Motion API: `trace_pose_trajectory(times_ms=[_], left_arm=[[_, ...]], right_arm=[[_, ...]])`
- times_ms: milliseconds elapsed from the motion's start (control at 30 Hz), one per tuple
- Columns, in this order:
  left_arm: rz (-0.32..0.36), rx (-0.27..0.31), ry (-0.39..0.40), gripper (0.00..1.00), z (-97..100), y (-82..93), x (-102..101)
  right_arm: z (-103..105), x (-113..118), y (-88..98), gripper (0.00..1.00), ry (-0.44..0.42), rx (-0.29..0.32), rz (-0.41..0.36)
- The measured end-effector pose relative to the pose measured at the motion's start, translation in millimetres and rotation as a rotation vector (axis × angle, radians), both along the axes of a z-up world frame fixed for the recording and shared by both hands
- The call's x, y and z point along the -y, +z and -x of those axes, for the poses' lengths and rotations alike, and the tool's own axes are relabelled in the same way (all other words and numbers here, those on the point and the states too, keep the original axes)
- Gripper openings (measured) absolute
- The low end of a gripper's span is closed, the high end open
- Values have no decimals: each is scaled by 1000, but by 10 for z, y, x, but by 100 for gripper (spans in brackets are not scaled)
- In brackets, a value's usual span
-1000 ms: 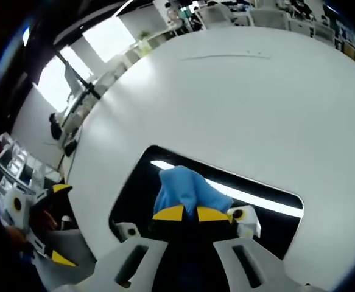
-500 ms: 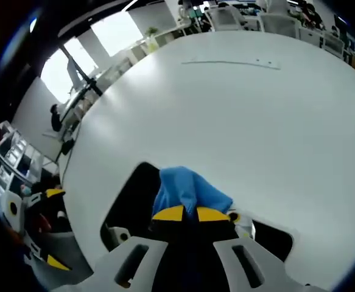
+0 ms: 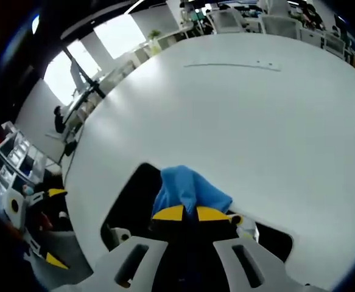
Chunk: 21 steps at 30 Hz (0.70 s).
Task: Wipe the mirror surface with the cleaning cloth until all visible marks leave the cleaned area.
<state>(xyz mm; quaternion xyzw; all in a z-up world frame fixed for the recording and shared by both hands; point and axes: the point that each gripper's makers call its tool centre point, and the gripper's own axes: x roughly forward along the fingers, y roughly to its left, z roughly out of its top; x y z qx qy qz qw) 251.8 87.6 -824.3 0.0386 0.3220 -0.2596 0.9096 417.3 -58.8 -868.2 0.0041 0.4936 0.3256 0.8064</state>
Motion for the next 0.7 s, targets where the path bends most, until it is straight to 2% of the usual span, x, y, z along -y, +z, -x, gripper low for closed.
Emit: trace_pose_trajectory(times_ms=[133,267,400,700], left_arm=[[1,0,1,99,5,7,4],[-2,0,2,99,2,1,-3],[-6,1,-1,99,2,0,0],[1,1,-2,99,2,-3,0]], right_arm=[[19,68,7,0,-2,6,12],[60,199,40,0,-62,-18,11],[105,267,64,0,-66,-8,15],[68,456,49,0,-104,-24,42]])
